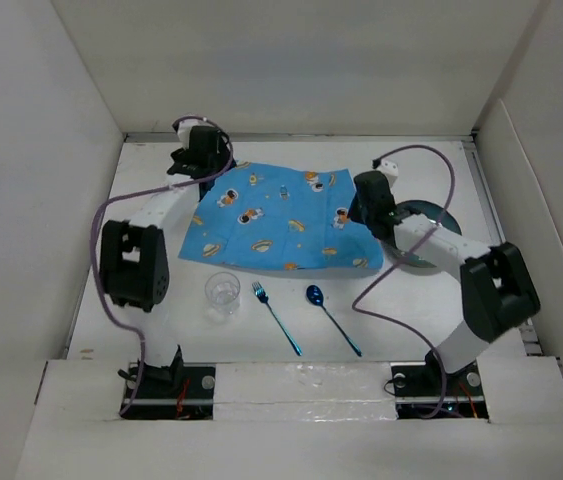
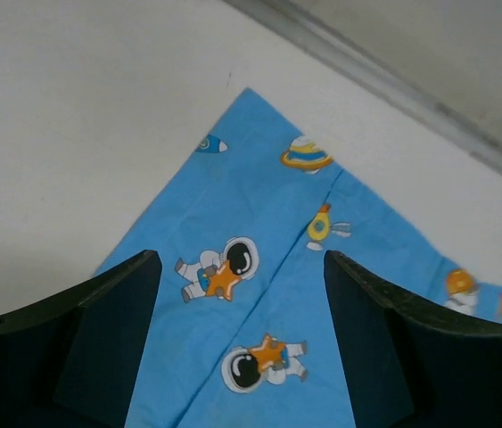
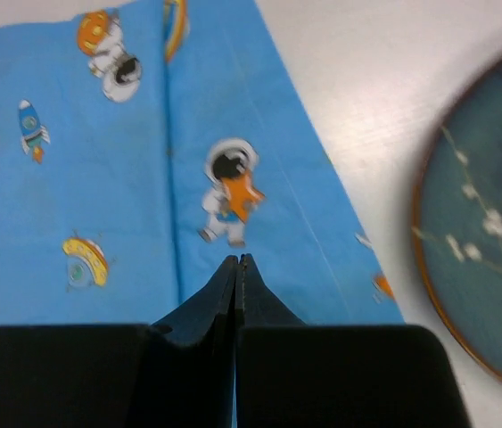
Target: Set the dinner table for one person
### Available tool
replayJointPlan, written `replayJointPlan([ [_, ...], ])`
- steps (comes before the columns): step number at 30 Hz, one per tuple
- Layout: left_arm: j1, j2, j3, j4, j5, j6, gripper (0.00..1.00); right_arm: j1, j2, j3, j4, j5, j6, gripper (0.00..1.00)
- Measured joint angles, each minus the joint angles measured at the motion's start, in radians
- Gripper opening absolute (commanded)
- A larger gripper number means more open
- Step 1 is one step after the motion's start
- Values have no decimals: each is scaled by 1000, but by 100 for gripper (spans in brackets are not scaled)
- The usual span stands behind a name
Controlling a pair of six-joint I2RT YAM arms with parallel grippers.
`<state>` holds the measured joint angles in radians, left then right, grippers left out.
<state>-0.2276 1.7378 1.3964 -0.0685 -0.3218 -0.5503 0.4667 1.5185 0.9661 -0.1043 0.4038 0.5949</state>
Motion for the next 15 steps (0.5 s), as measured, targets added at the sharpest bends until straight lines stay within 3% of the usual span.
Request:
replayJointPlan([
  [2, -2, 112, 61, -26, 23, 48, 77, -15, 116, 115, -4, -28, -45, 0],
  [4, 0, 219, 108, -62, 39, 89, 81, -35, 225, 227, -18, -61, -77, 17],
  [5, 0, 263, 125, -80, 50, 109, 82, -52, 278, 282, -27, -76, -93, 35],
  [7, 0, 341, 166, -121, 64, 137, 82, -87, 360, 365, -55, -97, -110, 48],
  [11, 8, 443, 266, -172, 79, 183, 83, -159, 485, 499, -120, -134, -129, 58],
  [15, 23, 466, 345, -182, 93, 206, 84, -201, 597, 672, -237, -158, -136, 59],
])
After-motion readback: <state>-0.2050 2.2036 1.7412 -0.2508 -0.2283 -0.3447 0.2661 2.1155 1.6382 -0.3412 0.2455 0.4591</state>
